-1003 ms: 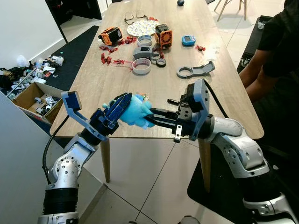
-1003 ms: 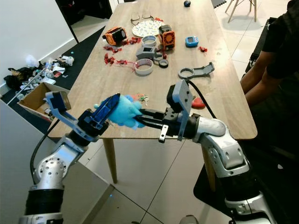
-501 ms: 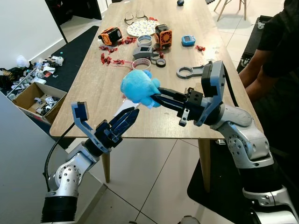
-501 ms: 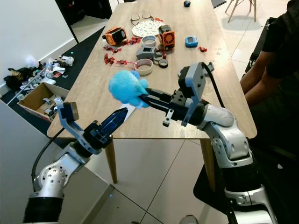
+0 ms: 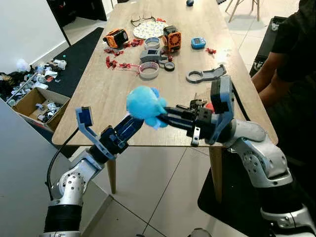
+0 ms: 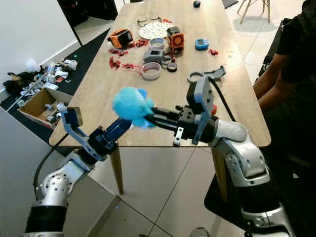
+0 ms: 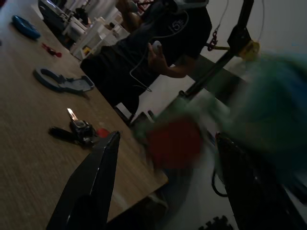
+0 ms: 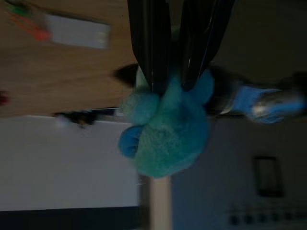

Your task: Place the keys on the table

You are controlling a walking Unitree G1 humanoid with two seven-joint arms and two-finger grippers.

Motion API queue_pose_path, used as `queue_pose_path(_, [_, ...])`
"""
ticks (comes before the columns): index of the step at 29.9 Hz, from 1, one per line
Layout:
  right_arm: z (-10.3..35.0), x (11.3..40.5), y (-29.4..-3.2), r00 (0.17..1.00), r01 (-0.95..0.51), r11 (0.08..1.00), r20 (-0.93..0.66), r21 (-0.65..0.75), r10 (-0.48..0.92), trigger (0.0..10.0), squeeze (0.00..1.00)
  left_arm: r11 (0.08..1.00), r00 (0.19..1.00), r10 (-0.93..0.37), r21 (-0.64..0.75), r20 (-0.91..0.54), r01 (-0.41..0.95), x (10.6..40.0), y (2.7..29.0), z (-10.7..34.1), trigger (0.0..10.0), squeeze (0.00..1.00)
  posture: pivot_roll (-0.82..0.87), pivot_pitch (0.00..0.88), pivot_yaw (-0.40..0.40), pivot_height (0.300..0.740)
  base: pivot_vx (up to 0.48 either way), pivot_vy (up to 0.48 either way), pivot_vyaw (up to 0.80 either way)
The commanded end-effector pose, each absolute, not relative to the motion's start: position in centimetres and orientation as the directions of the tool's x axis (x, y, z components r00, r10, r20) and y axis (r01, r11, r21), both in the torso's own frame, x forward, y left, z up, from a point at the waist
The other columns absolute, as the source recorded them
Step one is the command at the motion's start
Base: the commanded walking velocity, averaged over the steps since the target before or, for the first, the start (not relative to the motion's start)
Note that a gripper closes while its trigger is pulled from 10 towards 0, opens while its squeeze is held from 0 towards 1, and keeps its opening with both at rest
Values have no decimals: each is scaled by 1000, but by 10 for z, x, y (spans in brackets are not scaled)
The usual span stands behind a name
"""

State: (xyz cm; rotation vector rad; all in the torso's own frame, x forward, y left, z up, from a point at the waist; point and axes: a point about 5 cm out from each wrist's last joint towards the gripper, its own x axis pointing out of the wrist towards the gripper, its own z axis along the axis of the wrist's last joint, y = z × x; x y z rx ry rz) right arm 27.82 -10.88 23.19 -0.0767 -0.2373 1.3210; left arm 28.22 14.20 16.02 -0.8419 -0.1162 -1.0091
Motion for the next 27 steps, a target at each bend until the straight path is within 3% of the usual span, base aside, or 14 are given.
queue_pose_path(1, [229, 274, -104, 194, -961, 212, 111, -176, 975, 0, 0, 271, 573, -685, -572, 450, 774, 284, 145, 159, 10000, 0, -110, 142, 121, 740, 0, 0, 0])
queue_pose_path(7, [225, 279, -107, 236, -954, 249, 91, -167, 967, 0, 0, 251, 554, -690, -564, 466, 787, 283, 144, 162, 10000, 0, -109, 135, 118, 740, 0, 0, 0])
queue_pose_path(16, [223, 278, -106, 236, -958, 246, 82, -145, 968, 0, 0, 234, 535, -688, -547, 491, 804, 283, 141, 167, 10000, 0, -109, 135, 118, 740, 0, 0, 0])
queue_pose_path(27, [220, 285, -122, 349, -929, 355, 71, -105, 935, 0, 0, 287, 593, -602, -548, 534, 786, 293, 157, 174, 10000, 0, -118, 133, 122, 740, 0, 0, 0])
